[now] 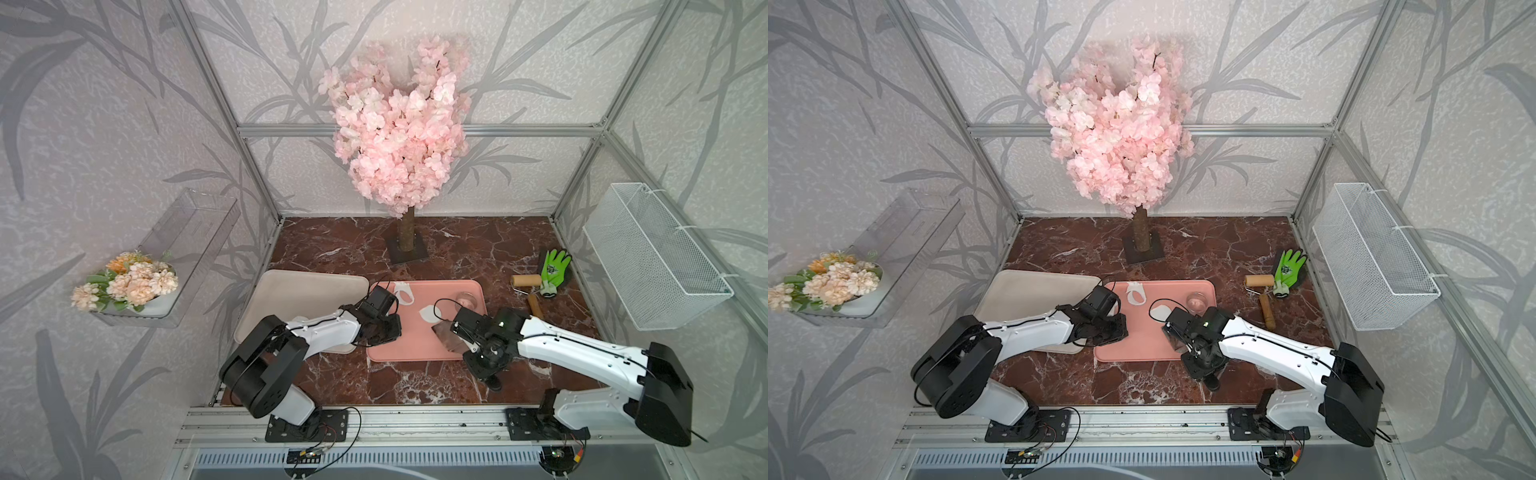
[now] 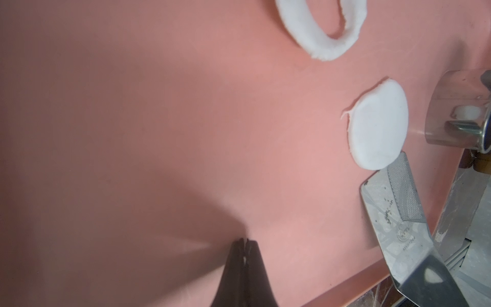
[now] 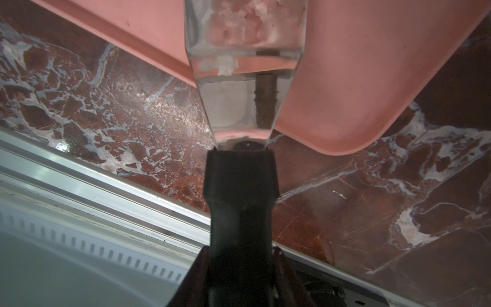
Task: Roll out the dumpling wrappers from the dough
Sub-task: Scoop the dumpling wrapper from the work surface.
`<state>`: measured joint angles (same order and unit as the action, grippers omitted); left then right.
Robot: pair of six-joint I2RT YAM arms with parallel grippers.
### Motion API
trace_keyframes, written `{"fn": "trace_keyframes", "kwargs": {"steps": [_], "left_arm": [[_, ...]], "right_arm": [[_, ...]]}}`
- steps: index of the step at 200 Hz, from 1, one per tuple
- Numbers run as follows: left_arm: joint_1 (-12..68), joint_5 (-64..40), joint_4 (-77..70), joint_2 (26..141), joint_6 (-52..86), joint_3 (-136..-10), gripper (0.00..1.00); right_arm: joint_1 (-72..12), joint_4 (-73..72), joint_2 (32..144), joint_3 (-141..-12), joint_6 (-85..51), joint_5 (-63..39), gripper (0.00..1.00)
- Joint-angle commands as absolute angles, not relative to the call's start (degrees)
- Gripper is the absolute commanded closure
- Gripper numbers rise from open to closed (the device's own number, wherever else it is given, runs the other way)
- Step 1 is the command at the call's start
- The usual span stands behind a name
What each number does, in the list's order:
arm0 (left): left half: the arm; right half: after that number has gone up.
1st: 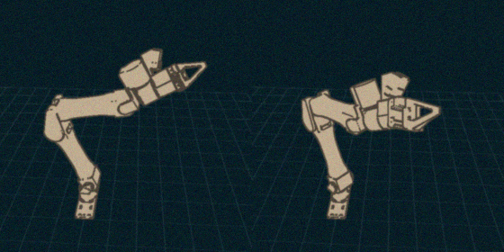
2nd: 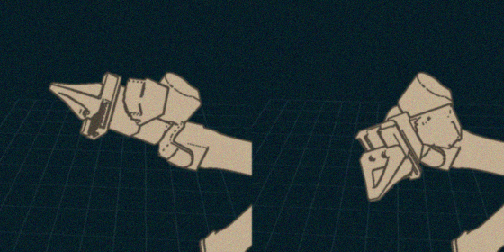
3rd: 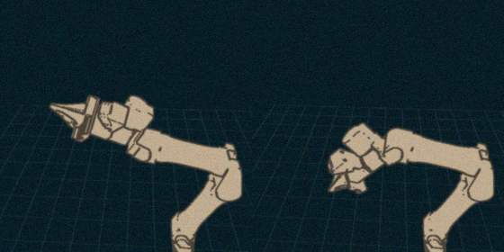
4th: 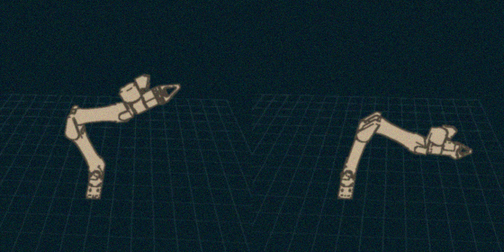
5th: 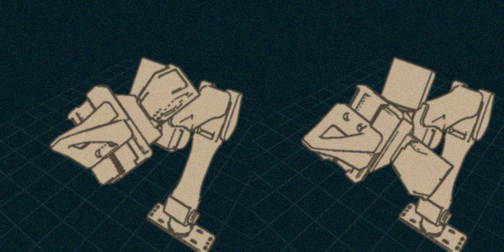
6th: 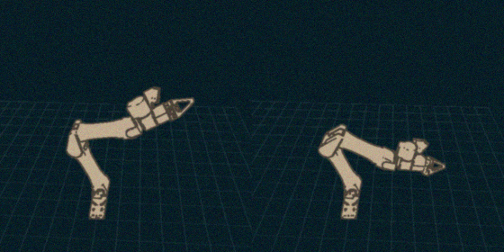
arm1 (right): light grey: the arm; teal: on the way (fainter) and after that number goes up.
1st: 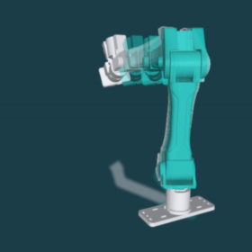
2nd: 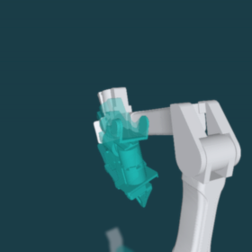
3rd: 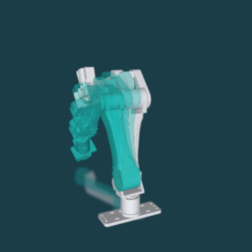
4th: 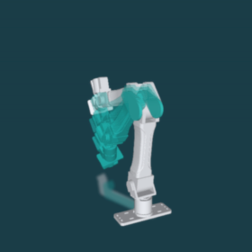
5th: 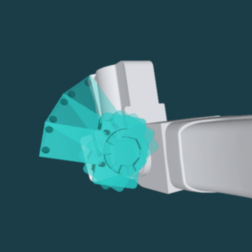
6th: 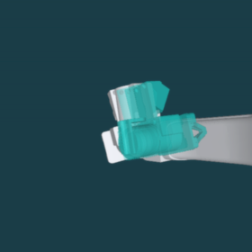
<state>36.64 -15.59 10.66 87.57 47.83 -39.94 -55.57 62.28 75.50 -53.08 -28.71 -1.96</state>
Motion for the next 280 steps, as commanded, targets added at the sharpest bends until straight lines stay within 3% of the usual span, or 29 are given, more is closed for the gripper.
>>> {"fn": "trace_keyframes", "kwargs": {"steps": [1, 113, 209, 280], "left_arm": [[36.7, -15.1, 12.0, 89.1, 47.9, -38.7, 1.00], [36.7, -15.6, 11.6, 89.8, 47.7, -38.8, 1.00], [36.8, -15.8, 11.8, 90.1, 48.1, -38.8, 1.00], [36.8, -15.2, 12.4, 89.1, 48.5, -39.0, 1.00]], "right_arm": [[-55.9, 61.5, 76.8, -55.1, -27.8, -1.3, 1.00], [-53.3, 50.3, 80.2, -50.4, -30.6, -0.9, 1.00], [-53.3, 36.0, 86.7, -46.3, -35.4, 5.4, 1.00], [-53.4, 26.3, 81.9, -40.3, -37.7, 10.4, 1.00]]}}
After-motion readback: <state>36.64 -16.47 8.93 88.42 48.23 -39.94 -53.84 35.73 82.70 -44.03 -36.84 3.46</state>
